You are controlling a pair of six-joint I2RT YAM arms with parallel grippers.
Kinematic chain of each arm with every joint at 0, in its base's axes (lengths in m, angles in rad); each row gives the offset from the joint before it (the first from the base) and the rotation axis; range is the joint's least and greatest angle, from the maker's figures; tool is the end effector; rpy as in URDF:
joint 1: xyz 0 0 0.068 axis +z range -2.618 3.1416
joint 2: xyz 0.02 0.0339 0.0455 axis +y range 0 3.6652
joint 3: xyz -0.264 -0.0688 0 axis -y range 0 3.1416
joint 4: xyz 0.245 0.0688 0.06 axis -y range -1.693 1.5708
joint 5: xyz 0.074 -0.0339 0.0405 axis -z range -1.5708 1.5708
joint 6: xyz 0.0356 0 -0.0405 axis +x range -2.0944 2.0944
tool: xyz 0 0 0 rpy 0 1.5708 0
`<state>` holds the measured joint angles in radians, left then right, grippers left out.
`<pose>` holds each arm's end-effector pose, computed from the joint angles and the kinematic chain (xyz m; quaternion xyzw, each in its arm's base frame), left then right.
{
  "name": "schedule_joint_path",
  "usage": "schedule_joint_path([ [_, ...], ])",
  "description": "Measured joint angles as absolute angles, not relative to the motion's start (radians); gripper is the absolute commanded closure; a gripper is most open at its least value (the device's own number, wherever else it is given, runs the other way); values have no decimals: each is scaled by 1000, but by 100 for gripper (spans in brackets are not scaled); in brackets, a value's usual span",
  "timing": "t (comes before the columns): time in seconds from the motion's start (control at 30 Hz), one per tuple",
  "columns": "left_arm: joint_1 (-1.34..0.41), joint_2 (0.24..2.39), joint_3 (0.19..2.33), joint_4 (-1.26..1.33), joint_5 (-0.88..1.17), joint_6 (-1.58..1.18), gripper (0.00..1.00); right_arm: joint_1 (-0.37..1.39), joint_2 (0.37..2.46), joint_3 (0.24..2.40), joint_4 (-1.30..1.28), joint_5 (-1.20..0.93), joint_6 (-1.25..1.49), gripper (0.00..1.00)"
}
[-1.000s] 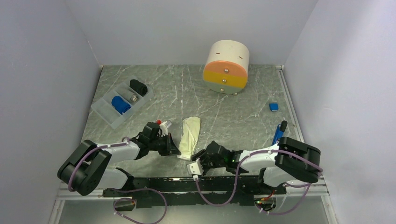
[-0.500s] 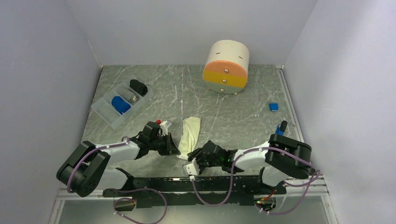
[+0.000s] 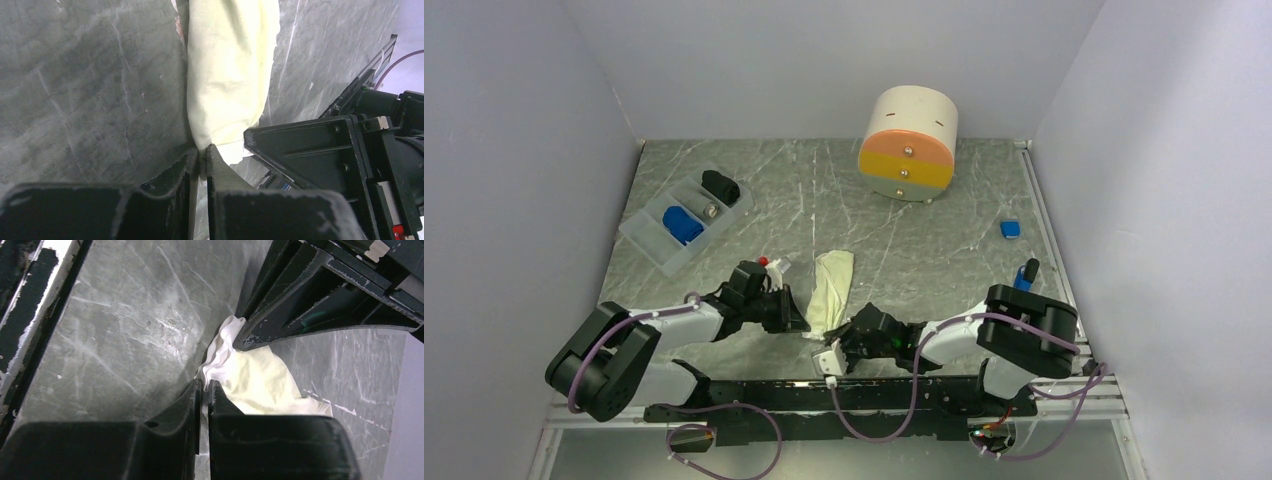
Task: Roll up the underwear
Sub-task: Roll the underwear to the center of the board.
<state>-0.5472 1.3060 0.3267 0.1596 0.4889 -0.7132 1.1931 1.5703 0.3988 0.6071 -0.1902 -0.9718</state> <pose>0.1700 -0.1232 0.1213 0.0136 0.9069 -0.3916 0.1548 0.0905 0.2464 0.1168 -0.7916 0.3687 0.1357 0.4679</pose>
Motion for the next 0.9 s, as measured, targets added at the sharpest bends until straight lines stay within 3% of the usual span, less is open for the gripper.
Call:
schedule_joint_path([
  [0.2,-547,1306,324,179,498,-750,46,1183,1571,398,628,-194,-901,100],
  [0.43,-540,1250,337,155,484,-776,23,1057,1534,398,624,-414,-654,100],
  [0.9,-514,1171,365,31,385,-772,19,858,1618,391,900,-745,-55,100],
])
